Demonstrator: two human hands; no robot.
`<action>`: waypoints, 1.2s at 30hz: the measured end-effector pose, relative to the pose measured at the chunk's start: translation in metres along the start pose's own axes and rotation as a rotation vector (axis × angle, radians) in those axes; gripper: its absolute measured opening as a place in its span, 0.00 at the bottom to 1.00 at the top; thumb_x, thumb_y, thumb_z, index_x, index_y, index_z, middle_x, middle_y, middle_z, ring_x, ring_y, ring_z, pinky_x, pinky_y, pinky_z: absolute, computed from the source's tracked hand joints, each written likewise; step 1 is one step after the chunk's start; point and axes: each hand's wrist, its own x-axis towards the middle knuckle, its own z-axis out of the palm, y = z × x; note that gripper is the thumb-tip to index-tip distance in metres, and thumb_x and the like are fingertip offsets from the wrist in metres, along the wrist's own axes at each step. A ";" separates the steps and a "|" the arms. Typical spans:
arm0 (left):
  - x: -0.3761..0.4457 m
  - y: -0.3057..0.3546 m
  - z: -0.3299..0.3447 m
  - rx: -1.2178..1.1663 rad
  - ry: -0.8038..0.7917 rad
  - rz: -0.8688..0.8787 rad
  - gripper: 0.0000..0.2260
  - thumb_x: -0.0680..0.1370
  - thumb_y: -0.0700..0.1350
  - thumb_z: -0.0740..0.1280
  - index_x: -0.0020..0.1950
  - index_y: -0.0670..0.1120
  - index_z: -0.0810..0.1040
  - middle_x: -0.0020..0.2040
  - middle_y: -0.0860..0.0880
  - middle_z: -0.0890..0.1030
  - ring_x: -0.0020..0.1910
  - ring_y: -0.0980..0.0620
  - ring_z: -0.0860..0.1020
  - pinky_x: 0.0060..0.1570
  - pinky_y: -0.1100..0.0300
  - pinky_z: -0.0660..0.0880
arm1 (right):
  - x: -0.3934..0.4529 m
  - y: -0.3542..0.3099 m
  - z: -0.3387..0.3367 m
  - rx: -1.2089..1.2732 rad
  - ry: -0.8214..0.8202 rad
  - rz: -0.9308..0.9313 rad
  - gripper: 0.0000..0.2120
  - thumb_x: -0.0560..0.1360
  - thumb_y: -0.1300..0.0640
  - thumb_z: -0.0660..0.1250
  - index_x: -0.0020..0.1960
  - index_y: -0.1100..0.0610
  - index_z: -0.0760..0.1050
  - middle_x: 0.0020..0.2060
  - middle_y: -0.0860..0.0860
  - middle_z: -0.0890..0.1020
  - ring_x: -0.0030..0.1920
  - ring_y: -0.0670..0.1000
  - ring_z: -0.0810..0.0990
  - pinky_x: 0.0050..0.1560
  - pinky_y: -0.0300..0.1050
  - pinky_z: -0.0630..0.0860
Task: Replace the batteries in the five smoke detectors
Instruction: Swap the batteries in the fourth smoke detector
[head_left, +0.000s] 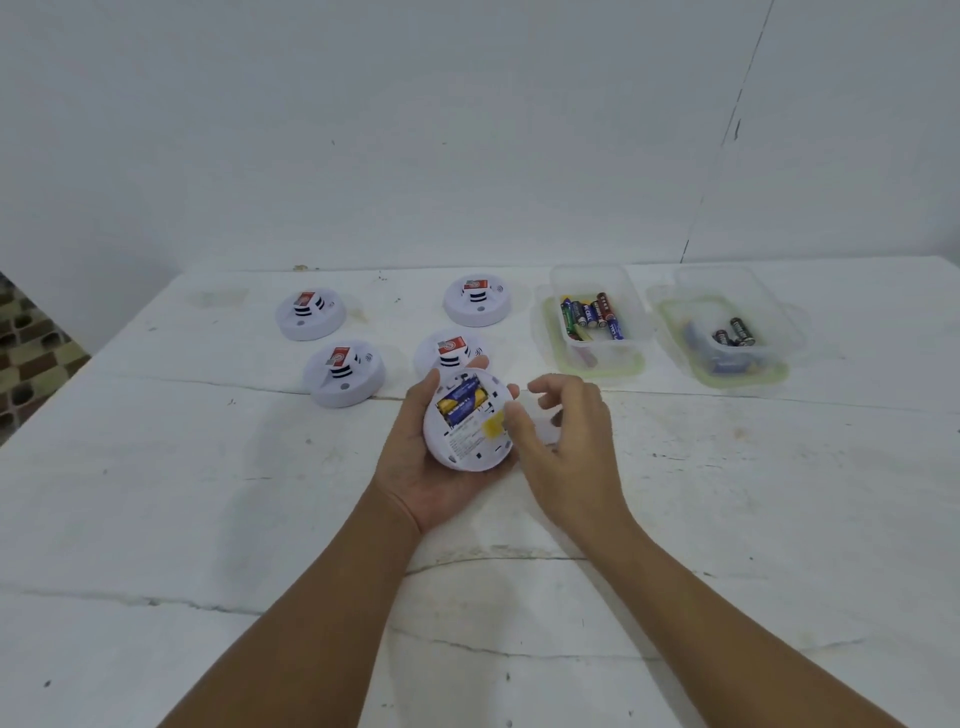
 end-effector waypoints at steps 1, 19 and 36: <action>0.001 -0.001 0.000 -0.010 -0.003 -0.005 0.36 0.70 0.54 0.80 0.76 0.50 0.74 0.70 0.41 0.77 0.66 0.41 0.77 0.70 0.42 0.72 | -0.001 -0.006 0.004 0.043 -0.022 -0.007 0.15 0.78 0.42 0.70 0.59 0.47 0.75 0.51 0.43 0.75 0.52 0.45 0.74 0.50 0.38 0.72; 0.005 -0.002 -0.001 -0.004 0.028 -0.060 0.18 0.81 0.54 0.65 0.69 0.49 0.79 0.62 0.43 0.82 0.58 0.44 0.82 0.59 0.46 0.79 | 0.018 -0.037 0.007 -0.330 -0.185 0.001 0.17 0.73 0.40 0.73 0.57 0.48 0.80 0.49 0.45 0.79 0.48 0.47 0.80 0.50 0.48 0.78; 0.003 -0.002 0.000 -0.022 0.043 -0.054 0.18 0.80 0.53 0.67 0.66 0.47 0.82 0.61 0.41 0.83 0.55 0.43 0.84 0.53 0.47 0.83 | 0.010 -0.029 0.023 0.036 -0.136 0.140 0.20 0.71 0.51 0.78 0.57 0.54 0.72 0.51 0.48 0.74 0.55 0.49 0.74 0.51 0.41 0.75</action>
